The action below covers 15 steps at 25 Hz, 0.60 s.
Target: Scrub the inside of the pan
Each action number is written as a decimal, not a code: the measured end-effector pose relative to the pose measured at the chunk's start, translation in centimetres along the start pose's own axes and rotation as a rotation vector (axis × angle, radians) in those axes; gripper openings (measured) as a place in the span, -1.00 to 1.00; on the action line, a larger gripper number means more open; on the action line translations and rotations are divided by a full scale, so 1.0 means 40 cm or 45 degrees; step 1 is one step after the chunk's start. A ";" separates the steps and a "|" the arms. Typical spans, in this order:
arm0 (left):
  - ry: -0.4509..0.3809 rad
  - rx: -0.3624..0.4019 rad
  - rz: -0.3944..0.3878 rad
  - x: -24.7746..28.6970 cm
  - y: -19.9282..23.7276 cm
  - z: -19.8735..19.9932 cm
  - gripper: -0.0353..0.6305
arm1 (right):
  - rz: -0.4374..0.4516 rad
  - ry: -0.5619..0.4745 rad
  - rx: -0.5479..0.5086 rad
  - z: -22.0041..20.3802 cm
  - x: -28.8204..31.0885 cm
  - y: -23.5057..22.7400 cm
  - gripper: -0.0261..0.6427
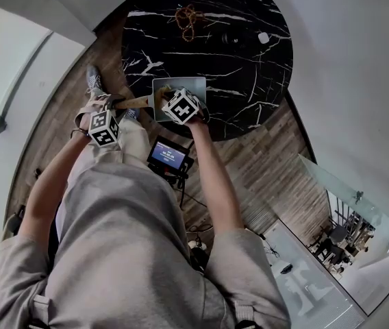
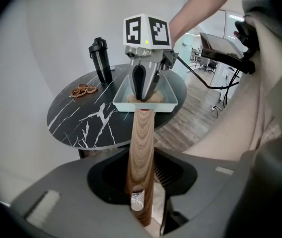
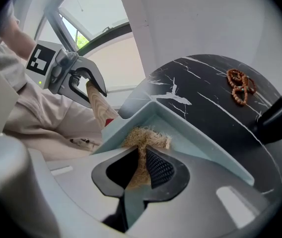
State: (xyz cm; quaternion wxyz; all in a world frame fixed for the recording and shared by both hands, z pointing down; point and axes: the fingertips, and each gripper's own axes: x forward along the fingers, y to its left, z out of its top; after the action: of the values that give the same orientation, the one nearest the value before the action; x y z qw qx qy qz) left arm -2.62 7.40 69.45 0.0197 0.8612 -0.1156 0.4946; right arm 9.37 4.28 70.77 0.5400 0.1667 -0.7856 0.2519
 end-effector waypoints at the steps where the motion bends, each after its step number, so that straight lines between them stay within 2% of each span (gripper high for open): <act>1: 0.001 -0.002 -0.002 0.002 0.000 0.000 -0.52 | 0.006 -0.004 0.013 0.002 0.002 -0.001 -0.73; 9: 0.003 -0.005 -0.007 0.003 -0.003 0.004 -0.52 | 0.057 -0.160 0.201 -0.014 -0.014 -0.004 -0.80; 15: 0.005 0.002 -0.014 0.007 -0.003 0.002 -0.52 | 0.004 -0.269 0.158 -0.010 -0.069 -0.003 -0.82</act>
State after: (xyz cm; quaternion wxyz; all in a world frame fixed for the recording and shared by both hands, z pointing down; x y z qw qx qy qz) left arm -2.37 7.47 69.66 0.0221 0.8608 -0.1105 0.4963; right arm 10.73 4.37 68.33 0.4424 0.2241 -0.8213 0.2822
